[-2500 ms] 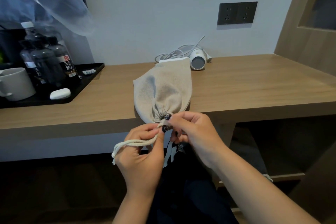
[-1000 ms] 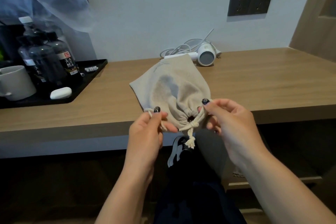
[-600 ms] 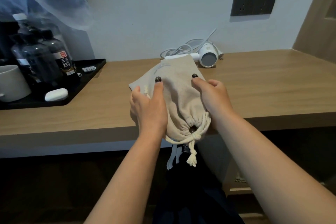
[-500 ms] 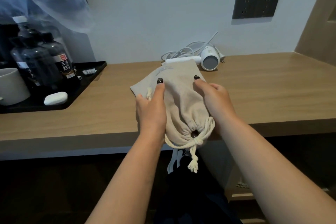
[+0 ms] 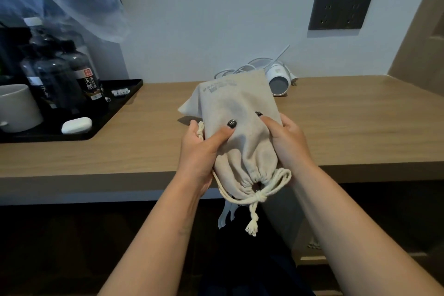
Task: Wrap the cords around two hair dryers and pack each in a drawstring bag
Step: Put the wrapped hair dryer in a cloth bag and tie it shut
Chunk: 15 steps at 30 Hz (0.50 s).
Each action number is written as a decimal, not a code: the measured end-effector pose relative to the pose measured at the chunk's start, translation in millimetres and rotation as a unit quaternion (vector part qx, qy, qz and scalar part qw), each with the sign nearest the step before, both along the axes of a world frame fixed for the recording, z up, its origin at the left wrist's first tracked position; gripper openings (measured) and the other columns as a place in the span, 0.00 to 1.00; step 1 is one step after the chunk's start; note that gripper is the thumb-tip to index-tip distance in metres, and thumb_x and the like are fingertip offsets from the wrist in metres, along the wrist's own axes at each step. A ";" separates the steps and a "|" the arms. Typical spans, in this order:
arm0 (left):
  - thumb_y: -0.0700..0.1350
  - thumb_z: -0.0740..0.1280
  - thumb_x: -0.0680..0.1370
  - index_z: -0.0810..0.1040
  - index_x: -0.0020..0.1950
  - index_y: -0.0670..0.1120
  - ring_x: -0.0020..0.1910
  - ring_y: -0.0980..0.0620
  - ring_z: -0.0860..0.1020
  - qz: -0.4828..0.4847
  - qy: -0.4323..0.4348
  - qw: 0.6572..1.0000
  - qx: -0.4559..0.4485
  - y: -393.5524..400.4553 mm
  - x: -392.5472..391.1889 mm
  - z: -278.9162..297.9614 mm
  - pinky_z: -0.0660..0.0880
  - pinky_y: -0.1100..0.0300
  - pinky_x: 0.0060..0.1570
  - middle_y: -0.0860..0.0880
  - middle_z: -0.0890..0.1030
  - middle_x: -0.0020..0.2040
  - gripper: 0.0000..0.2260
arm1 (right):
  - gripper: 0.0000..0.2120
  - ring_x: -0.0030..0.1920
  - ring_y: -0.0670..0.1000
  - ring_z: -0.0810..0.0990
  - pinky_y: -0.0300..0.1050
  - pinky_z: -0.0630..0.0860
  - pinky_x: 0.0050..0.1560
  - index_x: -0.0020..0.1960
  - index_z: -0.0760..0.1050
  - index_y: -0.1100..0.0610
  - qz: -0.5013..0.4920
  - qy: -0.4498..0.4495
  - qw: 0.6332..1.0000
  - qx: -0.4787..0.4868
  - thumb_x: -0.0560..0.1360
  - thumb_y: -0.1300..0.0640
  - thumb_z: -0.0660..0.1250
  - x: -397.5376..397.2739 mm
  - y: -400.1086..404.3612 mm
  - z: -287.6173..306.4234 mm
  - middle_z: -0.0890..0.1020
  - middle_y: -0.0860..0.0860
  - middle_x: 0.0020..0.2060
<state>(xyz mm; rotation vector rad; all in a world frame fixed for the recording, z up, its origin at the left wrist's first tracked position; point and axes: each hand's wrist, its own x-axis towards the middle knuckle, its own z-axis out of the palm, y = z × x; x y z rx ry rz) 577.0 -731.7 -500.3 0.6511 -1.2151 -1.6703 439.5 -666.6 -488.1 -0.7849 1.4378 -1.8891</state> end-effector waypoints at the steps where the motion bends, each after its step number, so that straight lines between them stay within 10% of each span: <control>1: 0.39 0.74 0.70 0.71 0.64 0.37 0.51 0.41 0.83 -0.007 0.007 1.000 -0.012 2.3 1.8 0.3 0.80 0.49 0.47 0.40 0.84 0.53 0.25 | 0.06 0.47 0.50 0.85 0.45 0.80 0.47 0.51 0.82 0.55 -0.001 0.004 1.000 -0.010 0.74 0.58 0.70 1.5 3.6 -0.9 0.86 0.50 0.44; 15: 0.36 0.72 0.70 0.75 0.66 0.42 0.57 0.38 0.81 -0.090 0.106 0.990 0.017 116.1 20.0 -37.9 0.79 0.48 0.53 0.37 0.82 0.57 0.25 | 0.18 0.47 0.50 0.85 0.40 0.80 0.41 0.58 0.76 0.53 -0.077 -0.029 0.992 -0.101 0.71 0.65 0.72 23.6 116.8 -40.4 0.85 0.53 0.47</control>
